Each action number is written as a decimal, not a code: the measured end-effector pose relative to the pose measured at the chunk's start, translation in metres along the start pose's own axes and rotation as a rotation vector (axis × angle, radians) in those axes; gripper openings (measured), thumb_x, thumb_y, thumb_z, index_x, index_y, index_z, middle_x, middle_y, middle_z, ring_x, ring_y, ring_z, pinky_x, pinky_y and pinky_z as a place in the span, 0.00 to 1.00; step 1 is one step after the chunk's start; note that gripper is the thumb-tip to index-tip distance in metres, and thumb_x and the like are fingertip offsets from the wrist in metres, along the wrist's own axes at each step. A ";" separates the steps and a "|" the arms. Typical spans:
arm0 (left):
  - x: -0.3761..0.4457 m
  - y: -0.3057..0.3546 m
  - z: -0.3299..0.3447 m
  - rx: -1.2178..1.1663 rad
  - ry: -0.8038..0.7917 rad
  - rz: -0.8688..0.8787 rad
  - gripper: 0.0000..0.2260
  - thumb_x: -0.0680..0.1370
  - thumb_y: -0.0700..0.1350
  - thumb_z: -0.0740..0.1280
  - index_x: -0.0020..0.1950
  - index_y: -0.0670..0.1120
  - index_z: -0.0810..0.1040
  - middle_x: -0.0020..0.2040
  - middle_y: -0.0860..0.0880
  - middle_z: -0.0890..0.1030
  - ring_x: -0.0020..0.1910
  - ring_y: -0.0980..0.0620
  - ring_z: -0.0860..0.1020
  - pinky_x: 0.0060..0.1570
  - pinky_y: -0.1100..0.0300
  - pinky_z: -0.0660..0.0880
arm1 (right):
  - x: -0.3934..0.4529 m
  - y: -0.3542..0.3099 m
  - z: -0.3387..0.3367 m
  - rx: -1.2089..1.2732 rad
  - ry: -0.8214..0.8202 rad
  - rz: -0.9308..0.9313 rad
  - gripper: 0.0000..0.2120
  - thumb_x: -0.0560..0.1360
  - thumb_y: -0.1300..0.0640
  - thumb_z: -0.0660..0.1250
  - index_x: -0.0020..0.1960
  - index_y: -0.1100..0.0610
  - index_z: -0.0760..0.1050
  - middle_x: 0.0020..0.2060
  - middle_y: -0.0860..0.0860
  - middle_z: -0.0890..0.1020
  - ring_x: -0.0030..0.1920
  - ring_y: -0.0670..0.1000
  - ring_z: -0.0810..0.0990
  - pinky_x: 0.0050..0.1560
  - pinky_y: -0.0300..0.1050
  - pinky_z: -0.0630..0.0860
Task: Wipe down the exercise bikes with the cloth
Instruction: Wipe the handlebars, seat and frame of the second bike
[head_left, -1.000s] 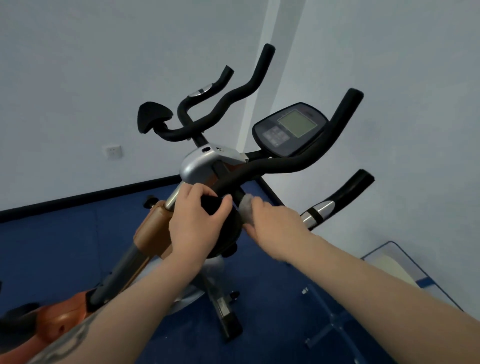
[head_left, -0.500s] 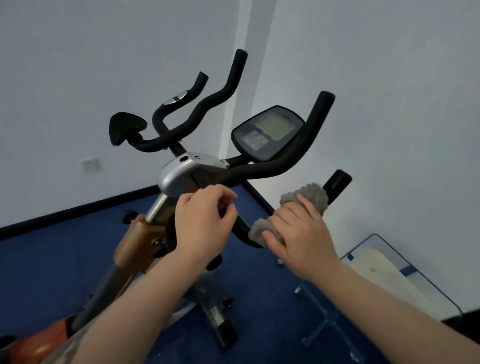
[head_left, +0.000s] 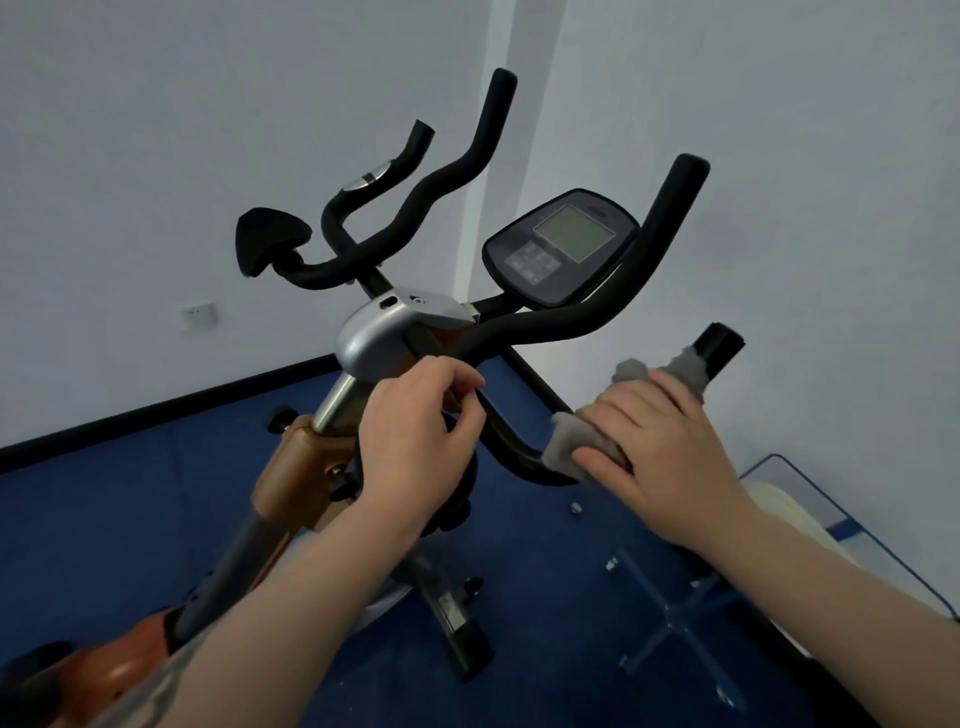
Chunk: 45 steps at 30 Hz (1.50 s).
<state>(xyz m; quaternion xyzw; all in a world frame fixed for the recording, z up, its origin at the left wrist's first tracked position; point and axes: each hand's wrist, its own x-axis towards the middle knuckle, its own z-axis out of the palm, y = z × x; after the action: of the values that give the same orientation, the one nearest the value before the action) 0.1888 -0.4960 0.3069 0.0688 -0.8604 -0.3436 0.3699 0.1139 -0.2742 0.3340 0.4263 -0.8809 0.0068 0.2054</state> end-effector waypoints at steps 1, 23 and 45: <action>0.000 0.000 0.000 0.002 0.003 -0.003 0.06 0.75 0.41 0.69 0.47 0.52 0.78 0.39 0.61 0.76 0.36 0.60 0.76 0.39 0.52 0.77 | 0.002 -0.014 0.000 -0.016 -0.009 0.096 0.18 0.80 0.44 0.56 0.49 0.54 0.79 0.45 0.49 0.80 0.51 0.54 0.78 0.69 0.56 0.64; -0.020 -0.021 -0.001 0.003 0.136 -0.343 0.07 0.74 0.59 0.65 0.43 0.58 0.72 0.44 0.59 0.72 0.48 0.64 0.72 0.38 0.69 0.66 | 0.050 -0.070 0.025 -0.038 -0.377 0.099 0.20 0.81 0.39 0.50 0.57 0.56 0.63 0.40 0.51 0.78 0.32 0.52 0.66 0.29 0.46 0.53; -0.012 0.029 -0.005 0.050 -0.073 -0.016 0.05 0.75 0.43 0.69 0.49 0.51 0.80 0.51 0.56 0.76 0.51 0.55 0.74 0.57 0.55 0.67 | -0.002 0.010 0.009 -0.022 0.140 -0.007 0.19 0.78 0.44 0.58 0.56 0.56 0.79 0.51 0.51 0.79 0.55 0.56 0.77 0.68 0.54 0.66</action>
<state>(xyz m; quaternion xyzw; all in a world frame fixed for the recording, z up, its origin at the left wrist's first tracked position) 0.2047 -0.4720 0.3209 0.0722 -0.8811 -0.3274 0.3337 0.1043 -0.2682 0.3267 0.4256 -0.8628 0.0263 0.2714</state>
